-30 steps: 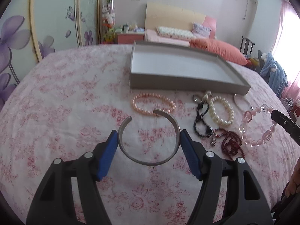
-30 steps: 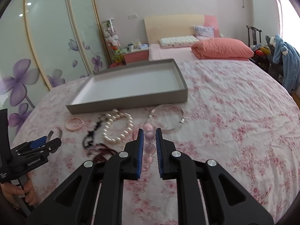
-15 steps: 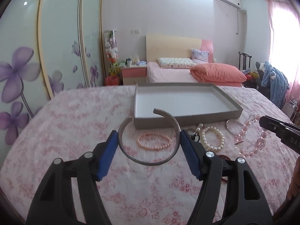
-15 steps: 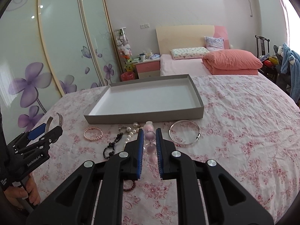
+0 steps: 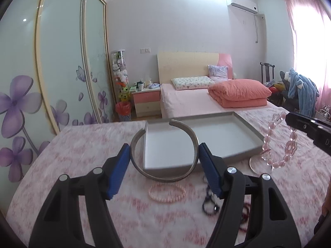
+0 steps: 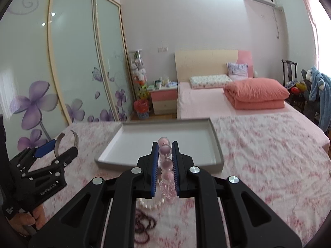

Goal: Organize jewelry
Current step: 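Carry both bracelets into the gray tray and open both grippers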

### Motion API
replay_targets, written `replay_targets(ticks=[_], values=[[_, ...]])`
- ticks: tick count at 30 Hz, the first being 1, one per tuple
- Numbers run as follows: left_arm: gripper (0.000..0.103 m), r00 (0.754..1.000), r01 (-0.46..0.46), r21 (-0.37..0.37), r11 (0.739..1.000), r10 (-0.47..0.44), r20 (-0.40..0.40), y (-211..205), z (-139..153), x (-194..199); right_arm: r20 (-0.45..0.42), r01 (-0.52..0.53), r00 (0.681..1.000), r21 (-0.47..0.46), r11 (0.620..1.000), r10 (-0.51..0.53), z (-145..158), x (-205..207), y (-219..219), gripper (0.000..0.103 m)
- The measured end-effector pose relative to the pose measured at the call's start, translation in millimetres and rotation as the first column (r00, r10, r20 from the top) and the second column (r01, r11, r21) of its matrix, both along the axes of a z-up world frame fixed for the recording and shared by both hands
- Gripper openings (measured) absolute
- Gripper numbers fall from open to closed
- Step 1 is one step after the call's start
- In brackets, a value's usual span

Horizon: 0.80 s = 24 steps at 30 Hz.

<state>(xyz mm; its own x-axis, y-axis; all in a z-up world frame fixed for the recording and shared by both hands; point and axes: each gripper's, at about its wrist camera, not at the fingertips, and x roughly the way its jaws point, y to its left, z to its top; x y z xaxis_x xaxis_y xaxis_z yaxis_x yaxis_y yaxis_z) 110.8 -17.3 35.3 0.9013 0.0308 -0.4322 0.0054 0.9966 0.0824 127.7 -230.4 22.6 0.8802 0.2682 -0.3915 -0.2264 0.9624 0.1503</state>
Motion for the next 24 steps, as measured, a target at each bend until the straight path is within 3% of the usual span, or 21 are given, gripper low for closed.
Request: replay_targets(ticks=[10,19,24], values=[[0.066,0.999,-0.031,-0.038,0.999,0.029,-0.040,4.7,-9.3,78.6,0.002,0.010,1.000,0.006,1.000,-0.010,-4.4,64.8,6.1,0.014],[0.066,0.991,-0.047,-0.016,0.999,0.045,-0.129,1.6,-38.1,153.7,-0.131,-0.014,0.991,0.078,0.997,0.024,-33.7,148.0,16.4,0.014],[0.066,0.981,-0.046,-0.007,0.999,0.044,-0.190,1.4,-59.5,183.5,-0.244,0.015,0.970,0.077,0.997,0.004,-59.0,180.5,15.2,0.014]])
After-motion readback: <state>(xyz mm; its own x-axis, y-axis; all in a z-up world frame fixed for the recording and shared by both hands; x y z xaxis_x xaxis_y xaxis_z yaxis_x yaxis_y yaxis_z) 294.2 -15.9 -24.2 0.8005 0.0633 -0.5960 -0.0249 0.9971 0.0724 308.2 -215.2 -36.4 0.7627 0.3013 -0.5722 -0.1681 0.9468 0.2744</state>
